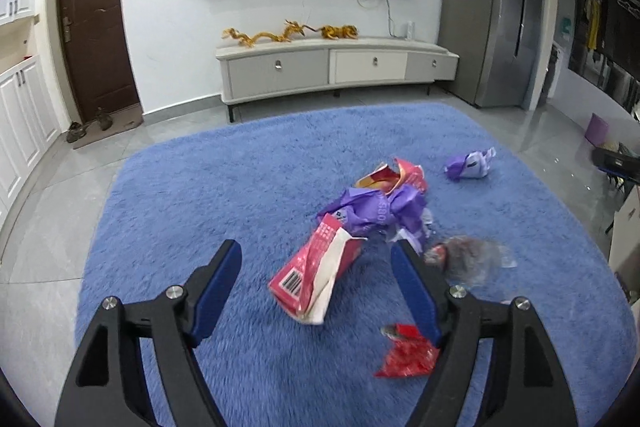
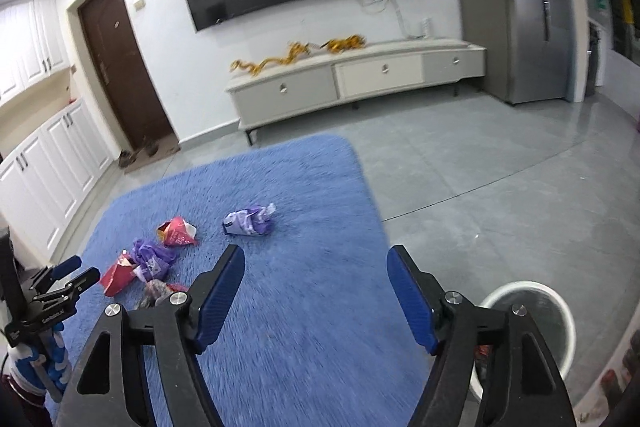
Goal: Collect trash
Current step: 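Move both open tools back over the wrapper pile on the rug, then grasp the pink wrapper with the left tool while the right tool grasps the purple bag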
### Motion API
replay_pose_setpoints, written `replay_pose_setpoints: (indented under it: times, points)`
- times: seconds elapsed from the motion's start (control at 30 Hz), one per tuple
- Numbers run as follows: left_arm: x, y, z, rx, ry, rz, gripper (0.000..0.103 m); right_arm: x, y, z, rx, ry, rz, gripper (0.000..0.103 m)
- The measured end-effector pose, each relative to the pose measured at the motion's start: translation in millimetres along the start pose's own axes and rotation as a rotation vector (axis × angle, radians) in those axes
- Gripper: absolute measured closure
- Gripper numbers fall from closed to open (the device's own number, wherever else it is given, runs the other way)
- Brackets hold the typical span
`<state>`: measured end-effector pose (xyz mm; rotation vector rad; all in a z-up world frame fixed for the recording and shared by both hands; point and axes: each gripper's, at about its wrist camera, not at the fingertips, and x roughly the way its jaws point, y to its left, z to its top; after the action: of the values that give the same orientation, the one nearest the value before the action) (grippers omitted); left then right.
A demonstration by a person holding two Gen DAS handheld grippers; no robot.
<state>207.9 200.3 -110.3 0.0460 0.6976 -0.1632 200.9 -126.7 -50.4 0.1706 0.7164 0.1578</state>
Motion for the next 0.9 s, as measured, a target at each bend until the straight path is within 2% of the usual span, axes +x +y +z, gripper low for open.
replay_pose_setpoints:
  times: [0.13,0.3,0.47,0.6,0.63,0.67,0.7,0.77,0.9]
  points:
    - [25,3,-1,0.023,0.038,-0.029,0.027,53,20,7,-0.028,0.048,0.045,0.026]
    - [41,7,1,0.002,0.062,-0.062,0.027,104,42,16,-0.060,0.095,0.091,0.025]
    - [52,14,1,-0.044,0.096,-0.076,0.028,131,50,24,-0.049,0.119,0.108,0.025]
    - [56,16,0,-0.053,0.116,-0.077,0.040,142,52,20,-0.040,0.162,0.107,0.026]
    - [57,16,0,-0.053,0.119,-0.074,0.044,142,53,18,-0.046,0.169,0.099,0.039]
    - [58,16,0,-0.052,0.122,-0.073,0.051,142,54,16,-0.055,0.179,0.097,0.048]
    - [58,15,-1,-0.051,0.126,-0.072,0.059,140,56,13,-0.060,0.179,0.096,0.049]
    - [58,15,-1,-0.050,0.128,-0.070,0.064,136,56,11,-0.067,0.176,0.104,0.051]
    - [51,16,-4,-0.061,0.118,-0.055,0.068,117,58,7,-0.080,0.160,0.127,0.052]
